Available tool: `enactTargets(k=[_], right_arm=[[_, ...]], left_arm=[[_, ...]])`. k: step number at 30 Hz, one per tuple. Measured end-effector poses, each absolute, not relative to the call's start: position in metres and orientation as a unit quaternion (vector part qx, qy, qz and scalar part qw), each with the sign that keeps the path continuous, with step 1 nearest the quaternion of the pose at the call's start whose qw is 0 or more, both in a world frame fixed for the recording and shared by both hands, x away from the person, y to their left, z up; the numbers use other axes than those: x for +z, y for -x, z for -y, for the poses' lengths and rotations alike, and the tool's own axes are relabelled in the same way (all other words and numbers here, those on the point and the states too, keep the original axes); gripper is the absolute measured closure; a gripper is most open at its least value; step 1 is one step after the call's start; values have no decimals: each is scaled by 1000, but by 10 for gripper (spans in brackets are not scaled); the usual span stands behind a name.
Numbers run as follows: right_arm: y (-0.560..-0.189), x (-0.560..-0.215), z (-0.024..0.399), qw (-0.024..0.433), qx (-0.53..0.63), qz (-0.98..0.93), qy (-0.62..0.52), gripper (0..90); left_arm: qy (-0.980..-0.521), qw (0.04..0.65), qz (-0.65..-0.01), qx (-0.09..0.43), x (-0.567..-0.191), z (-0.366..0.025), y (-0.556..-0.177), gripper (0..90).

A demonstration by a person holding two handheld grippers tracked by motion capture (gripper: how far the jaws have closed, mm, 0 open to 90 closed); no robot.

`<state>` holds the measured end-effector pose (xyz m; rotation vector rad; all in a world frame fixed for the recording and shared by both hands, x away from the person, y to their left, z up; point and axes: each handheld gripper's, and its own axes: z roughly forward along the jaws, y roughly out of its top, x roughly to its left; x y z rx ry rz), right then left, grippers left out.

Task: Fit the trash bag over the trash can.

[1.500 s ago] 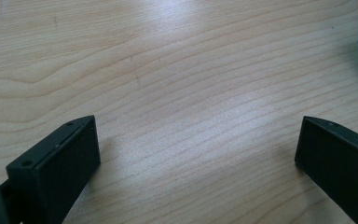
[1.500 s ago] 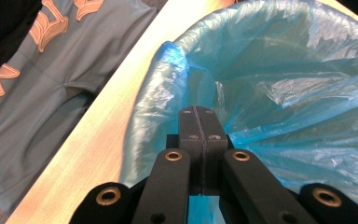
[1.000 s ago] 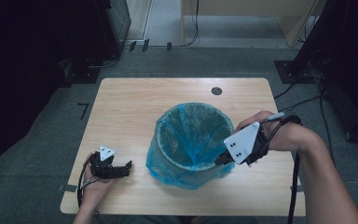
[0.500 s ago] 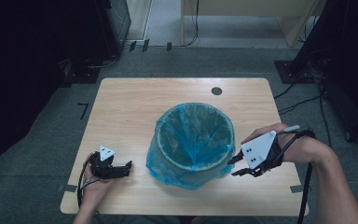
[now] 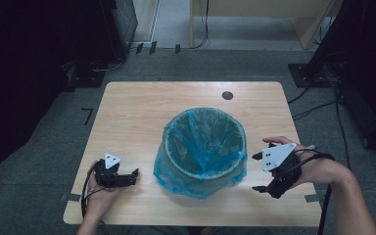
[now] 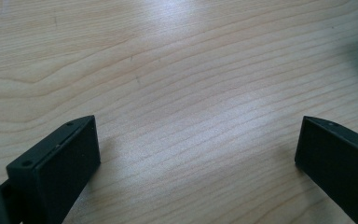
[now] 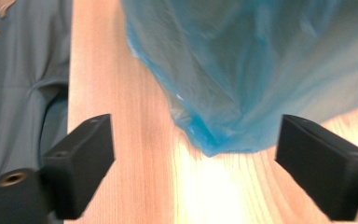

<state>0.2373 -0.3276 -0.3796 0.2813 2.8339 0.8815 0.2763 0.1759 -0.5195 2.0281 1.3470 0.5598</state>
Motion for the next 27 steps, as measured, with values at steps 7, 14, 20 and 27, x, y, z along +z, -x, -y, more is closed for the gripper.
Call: enactTargets(k=[7,14,20,27], right_arm=[[-242,-392,336,94,317,-931,-154,10],[-249,-407,338,126,305,-918,-219,0],[-257,-419,341,155,301,-896,-286,0],[-264,-440,349,179,289,-875,-345,0]], left_arm=[[-769,316,-513,213,-519,-176,-276,0],[-769,316,-513,213,-520,-176,-276,0],[-769,316,-513,213,-520,-176,-276,0],[-769,316,-513,213,-520,-176,-276,0]])
